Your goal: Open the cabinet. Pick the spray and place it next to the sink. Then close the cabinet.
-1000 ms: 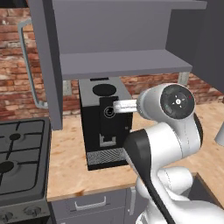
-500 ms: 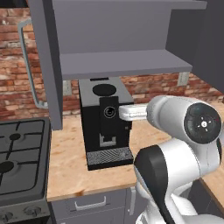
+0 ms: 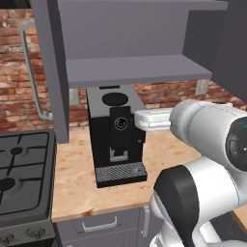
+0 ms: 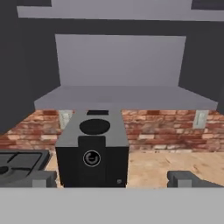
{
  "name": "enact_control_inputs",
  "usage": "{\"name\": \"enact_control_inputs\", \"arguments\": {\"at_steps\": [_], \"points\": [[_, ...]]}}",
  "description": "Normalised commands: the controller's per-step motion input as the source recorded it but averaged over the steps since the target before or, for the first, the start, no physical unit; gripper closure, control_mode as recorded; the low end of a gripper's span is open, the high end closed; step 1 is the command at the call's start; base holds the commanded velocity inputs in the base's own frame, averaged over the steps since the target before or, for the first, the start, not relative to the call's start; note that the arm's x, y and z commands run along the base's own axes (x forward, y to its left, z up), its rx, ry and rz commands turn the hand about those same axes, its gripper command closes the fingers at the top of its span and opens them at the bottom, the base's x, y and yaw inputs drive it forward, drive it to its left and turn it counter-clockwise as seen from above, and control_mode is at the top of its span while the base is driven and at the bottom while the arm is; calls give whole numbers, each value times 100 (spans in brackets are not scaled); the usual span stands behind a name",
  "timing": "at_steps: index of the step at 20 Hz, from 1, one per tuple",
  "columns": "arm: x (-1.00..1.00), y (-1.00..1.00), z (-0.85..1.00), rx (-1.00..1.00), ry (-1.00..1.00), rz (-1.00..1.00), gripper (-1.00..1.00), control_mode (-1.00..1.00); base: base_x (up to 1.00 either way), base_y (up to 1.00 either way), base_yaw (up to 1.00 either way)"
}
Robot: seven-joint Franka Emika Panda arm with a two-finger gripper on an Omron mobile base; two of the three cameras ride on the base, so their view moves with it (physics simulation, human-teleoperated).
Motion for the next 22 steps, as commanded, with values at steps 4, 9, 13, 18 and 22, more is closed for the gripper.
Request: {"name": "enact_control_inputs", "arguments": {"at_steps": [4, 9, 13, 18, 22], "points": [[-34, 2, 4, -3, -29, 0, -100, -100, 0, 0, 0], [-35, 13, 10, -7, -40, -3, -100, -100, 0, 0, 0], [-26, 22, 24, -8, -32, -12, -100, -100, 0, 0, 0], [-13, 28, 8, -4, -13, -18, -100, -100, 0, 0, 0], [0, 40, 0, 0, 0, -15, -100, -100, 0, 0, 0]]}}
